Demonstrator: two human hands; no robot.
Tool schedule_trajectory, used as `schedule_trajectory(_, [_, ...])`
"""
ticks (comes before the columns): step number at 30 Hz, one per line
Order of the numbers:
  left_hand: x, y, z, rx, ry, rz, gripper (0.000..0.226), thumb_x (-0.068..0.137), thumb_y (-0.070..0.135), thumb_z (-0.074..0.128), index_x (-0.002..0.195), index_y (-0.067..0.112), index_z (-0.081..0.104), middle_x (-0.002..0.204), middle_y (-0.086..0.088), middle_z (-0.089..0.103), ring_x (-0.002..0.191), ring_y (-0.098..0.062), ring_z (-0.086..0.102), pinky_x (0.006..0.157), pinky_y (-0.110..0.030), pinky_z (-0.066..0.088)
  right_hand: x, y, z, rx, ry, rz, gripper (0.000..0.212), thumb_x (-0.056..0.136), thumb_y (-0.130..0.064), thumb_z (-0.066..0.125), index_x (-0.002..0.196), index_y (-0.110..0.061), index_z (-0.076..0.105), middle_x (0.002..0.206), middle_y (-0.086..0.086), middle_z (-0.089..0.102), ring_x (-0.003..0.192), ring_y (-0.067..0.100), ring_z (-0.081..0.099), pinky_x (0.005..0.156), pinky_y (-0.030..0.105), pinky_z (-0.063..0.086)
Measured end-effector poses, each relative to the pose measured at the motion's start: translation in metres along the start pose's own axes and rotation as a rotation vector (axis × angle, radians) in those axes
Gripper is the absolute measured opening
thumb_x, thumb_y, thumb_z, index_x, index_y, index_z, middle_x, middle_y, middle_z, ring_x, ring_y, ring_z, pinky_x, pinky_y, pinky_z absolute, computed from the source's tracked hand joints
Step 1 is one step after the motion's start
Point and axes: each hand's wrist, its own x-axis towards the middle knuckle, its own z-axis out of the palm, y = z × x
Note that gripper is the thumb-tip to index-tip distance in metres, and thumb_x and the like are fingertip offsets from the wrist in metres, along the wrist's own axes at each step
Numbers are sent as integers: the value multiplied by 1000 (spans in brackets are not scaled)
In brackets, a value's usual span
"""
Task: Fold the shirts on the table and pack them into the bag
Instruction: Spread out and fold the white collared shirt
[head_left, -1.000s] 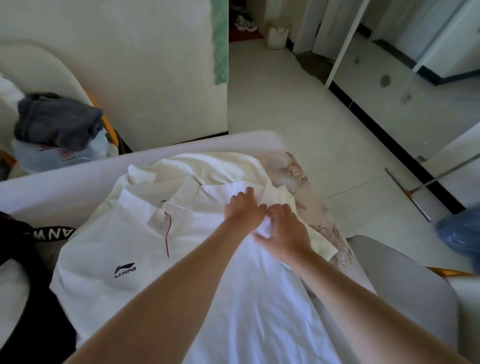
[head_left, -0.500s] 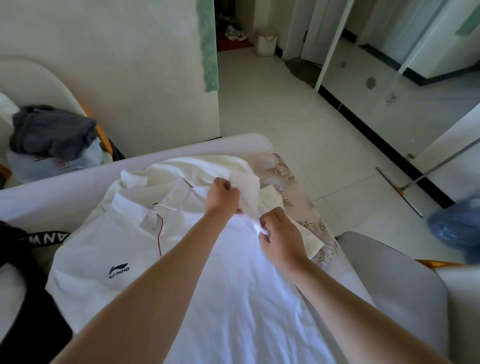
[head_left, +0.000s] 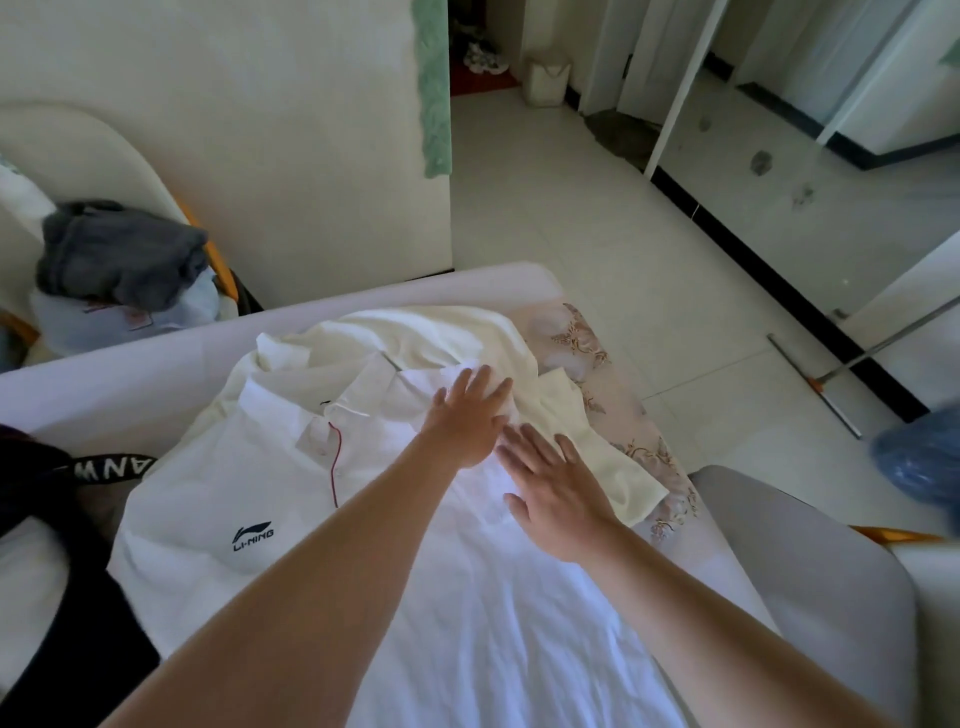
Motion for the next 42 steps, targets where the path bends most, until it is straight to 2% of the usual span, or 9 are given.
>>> schedule_trajectory(4, [3,-23,5,-134,-85,-13,62,104,49,29,157,29,5,165,3,-5,151,-24,6,117,-49,20,-2,11,7,-67,-121,90,61,86,-45,40,141,-21,50,155,2,40,139,29,43,108,53,36])
schedule_trajectory(13, [-128,-98,0,-276,588,-200,35,84,-1,52,109,20,65,105,2,57,99,-23,53,87,-36,43,79,-106,-39,330,117,-40,23,82,-14,61,101,-23,71,96,-2,64,83,23,62,71,33,46])
schedule_trajectory(18, [-219,-165,-3,-106,279,-394,46,79,-4,49,109,29,62,115,7,54,115,-19,46,99,-29,30,98,-212,-46,563,-390,-134,34,95,-35,54,128,-28,59,120,-7,63,111,16,60,91,30,47])
schedule_trajectory(22, [-268,-204,4,122,32,-349,55,87,6,47,132,38,50,136,13,47,133,-15,35,115,-33,18,101,-267,-24,646,-501,-82,63,80,-54,69,136,-32,49,123,-9,57,114,16,57,90,30,46])
schedule_trajectory(25, [-284,-218,9,262,-18,-321,58,89,11,49,137,42,45,137,12,46,133,-18,32,116,-36,11,102,-287,-9,657,-472,-86,13,84,-44,68,89,-36,59,87,-16,59,92,14,62,74,27,45])
schedule_trajectory(27, [-286,-223,7,253,1,-333,60,88,13,49,138,44,44,133,10,48,130,-20,34,114,-36,11,104,-289,-7,800,-435,-32,15,91,-34,62,78,-32,54,79,-13,57,81,13,58,66,26,41])
schedule_trajectory(32, [-280,-227,9,38,175,-303,74,73,18,62,140,40,39,142,9,38,137,-19,28,117,-36,10,119,-278,-28,1313,-199,419,8,99,-17,49,99,-13,56,89,2,59,66,20,59,50,25,47])
schedule_trajectory(36, [-264,-223,15,68,222,-351,74,74,34,71,140,37,38,142,8,38,134,-20,33,114,-40,20,133,-254,-28,1021,-270,624,23,91,-24,48,112,-18,55,112,8,65,108,33,62,86,37,48])
schedule_trajectory(42, [-256,-225,22,85,392,-349,47,65,20,69,110,25,55,117,1,48,104,-24,51,84,-38,42,111,-256,-6,347,194,-294,67,67,-54,70,125,-22,56,120,1,57,107,23,52,83,40,43])
